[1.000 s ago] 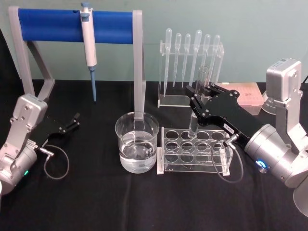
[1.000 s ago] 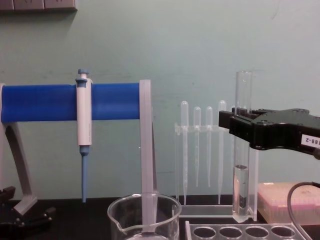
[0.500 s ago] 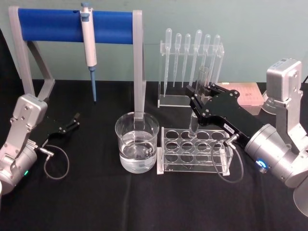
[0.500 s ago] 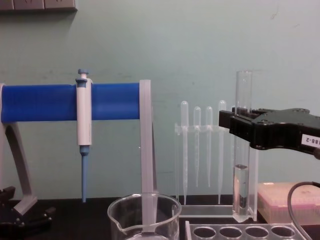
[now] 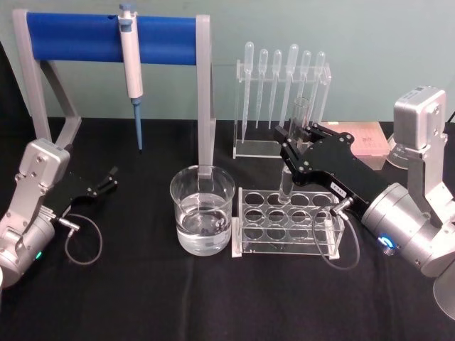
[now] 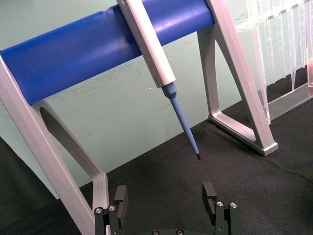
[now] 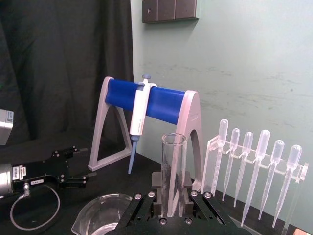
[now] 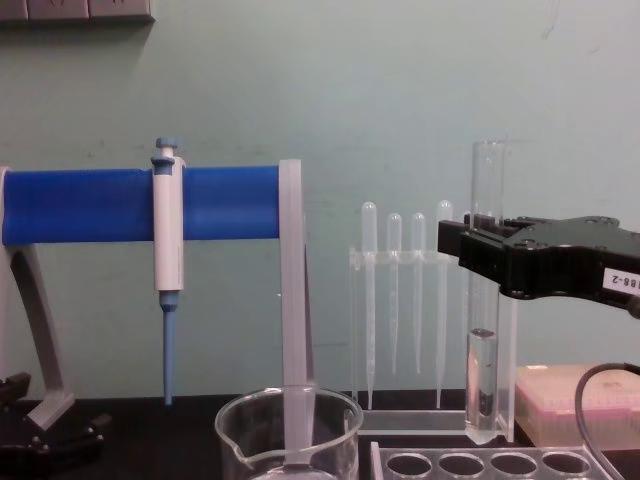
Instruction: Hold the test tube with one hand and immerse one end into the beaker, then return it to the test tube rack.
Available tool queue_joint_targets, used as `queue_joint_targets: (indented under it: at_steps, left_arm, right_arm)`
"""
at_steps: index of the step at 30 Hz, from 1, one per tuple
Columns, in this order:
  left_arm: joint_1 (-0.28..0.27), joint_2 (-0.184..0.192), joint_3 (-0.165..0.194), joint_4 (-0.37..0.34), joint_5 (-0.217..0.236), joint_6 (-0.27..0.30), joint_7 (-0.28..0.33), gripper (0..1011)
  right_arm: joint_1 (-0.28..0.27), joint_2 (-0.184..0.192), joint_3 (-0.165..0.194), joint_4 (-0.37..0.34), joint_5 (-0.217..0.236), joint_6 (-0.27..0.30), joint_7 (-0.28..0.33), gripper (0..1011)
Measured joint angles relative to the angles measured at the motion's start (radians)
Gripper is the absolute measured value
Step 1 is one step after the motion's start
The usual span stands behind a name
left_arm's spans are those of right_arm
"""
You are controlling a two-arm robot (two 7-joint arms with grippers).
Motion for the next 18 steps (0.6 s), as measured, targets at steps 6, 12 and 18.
queue_joint_targets:
  at_steps: [6,12,18]
  left_arm:
    - [0.0,0.0,0.0,0.0,0.0,0.0,0.0,1000]
    - [0.0,0.0,0.0,0.0,0.0,0.0,0.0,1000]
    - [0.0,0.0,0.0,0.0,0.0,0.0,0.0,1000]
  right_arm:
    - [0.0,0.0,0.0,0.0,0.0,0.0,0.0,225]
    - [0.0,0.0,0.0,0.0,0.0,0.0,0.0,225]
    - [0.0,0.0,0.0,0.0,0.0,0.0,0.0,225]
